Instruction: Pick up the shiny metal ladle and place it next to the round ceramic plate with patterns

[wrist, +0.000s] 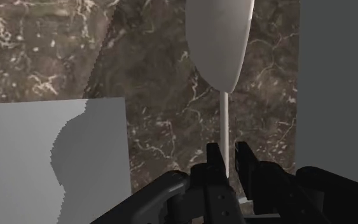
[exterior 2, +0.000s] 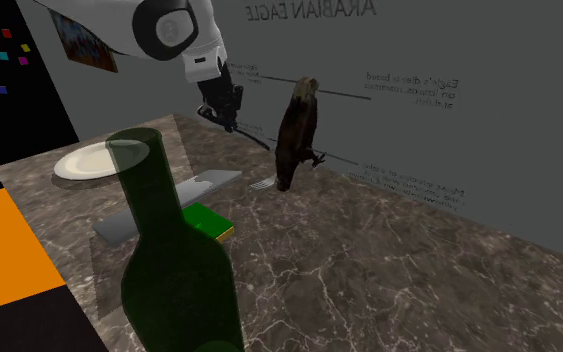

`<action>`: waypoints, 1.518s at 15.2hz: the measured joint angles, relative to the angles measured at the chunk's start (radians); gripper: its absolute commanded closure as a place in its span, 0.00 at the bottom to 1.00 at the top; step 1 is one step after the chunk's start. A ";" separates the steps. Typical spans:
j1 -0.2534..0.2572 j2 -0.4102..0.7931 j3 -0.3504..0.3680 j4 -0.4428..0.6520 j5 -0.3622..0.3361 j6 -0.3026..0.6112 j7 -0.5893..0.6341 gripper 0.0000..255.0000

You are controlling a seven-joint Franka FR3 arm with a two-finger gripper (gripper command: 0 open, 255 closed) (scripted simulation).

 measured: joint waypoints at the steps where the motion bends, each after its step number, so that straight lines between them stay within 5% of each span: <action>1: 0.012 0.001 0.012 0.003 -0.012 -0.001 0.033 1.00; 12: 0.147 0.074 0.130 0.093 -0.170 -0.034 0.378 1.00; 23: 0.167 0.142 0.127 0.040 -0.244 0.077 0.454 1.00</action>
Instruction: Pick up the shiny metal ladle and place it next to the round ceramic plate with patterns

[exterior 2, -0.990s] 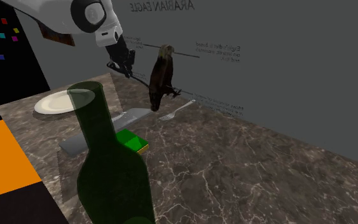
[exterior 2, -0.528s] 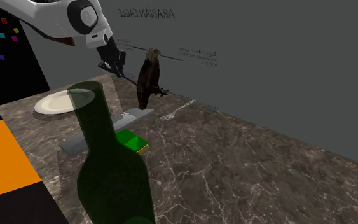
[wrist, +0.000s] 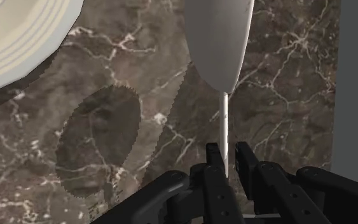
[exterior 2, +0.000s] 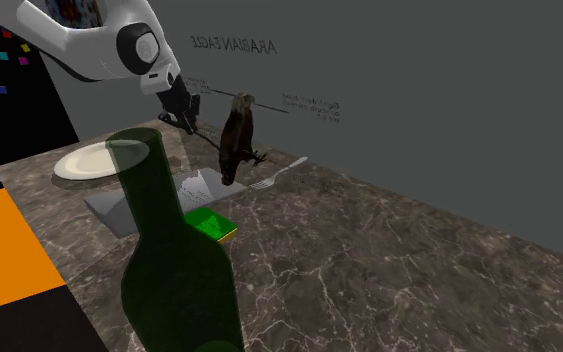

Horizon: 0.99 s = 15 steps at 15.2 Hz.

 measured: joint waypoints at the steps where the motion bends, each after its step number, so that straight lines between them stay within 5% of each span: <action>1: 0.004 0.009 -0.001 -0.004 -0.011 0.011 0.011 1.00; 14: 0.017 0.075 -0.023 -0.035 -0.080 0.104 0.061 1.00; 15: 0.017 0.075 -0.023 -0.036 -0.079 0.104 0.061 0.00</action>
